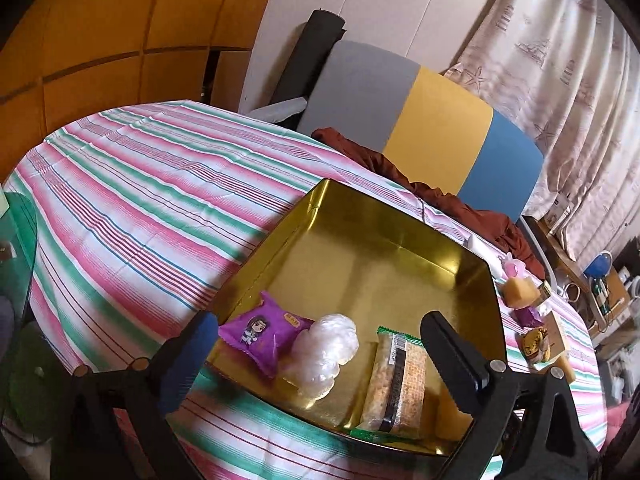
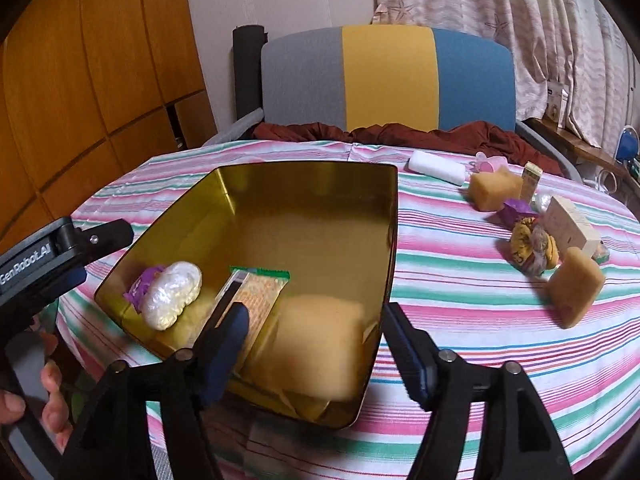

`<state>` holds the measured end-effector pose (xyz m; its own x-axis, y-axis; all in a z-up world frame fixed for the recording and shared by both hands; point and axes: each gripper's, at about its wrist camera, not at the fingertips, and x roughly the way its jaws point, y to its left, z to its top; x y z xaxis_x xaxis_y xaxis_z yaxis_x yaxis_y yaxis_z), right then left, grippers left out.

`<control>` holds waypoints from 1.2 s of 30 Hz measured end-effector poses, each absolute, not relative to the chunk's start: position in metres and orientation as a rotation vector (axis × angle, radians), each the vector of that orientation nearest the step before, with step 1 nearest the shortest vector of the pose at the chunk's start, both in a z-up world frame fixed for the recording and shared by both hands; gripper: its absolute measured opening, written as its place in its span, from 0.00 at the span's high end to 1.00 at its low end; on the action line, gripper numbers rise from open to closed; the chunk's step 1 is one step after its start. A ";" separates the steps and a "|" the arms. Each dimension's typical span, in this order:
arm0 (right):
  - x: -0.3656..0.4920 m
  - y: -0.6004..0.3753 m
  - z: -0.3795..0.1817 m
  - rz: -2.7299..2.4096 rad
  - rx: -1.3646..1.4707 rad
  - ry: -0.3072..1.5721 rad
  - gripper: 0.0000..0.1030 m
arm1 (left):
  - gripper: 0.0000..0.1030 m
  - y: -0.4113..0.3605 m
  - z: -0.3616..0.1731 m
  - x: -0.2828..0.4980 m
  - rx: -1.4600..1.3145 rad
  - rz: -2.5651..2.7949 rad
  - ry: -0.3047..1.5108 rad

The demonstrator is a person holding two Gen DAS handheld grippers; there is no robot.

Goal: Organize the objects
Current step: 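Place the cracker packet in the tray with the left tool while the right tool drops the sponge there, then move the right tool back to the pile and grasp another yellow sponge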

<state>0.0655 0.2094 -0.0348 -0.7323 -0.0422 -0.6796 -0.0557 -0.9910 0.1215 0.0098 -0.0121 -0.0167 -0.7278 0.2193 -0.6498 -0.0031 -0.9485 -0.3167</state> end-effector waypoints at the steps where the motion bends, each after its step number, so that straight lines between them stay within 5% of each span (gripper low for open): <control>1: 0.067 0.210 -0.034 2.918 -1.145 0.217 0.30 | 0.01 -0.012 -0.017 0.010 -1.101 2.774 -0.457; 18: 0.086 0.254 -0.019 2.860 -0.982 0.372 0.30 | 0.00 0.013 -0.019 0.016 -1.131 2.697 -0.432; 36: 0.105 0.373 -0.047 2.709 -0.908 0.529 0.30 | 0.00 0.092 -0.015 0.040 -1.122 2.512 -0.190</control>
<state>0.1053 0.3727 -0.0473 -0.7797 0.1051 -0.6172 -0.3297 -0.9070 0.2621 0.0397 0.0916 -0.0147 -0.6082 0.3952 -0.6884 -0.2872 -0.9181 -0.2733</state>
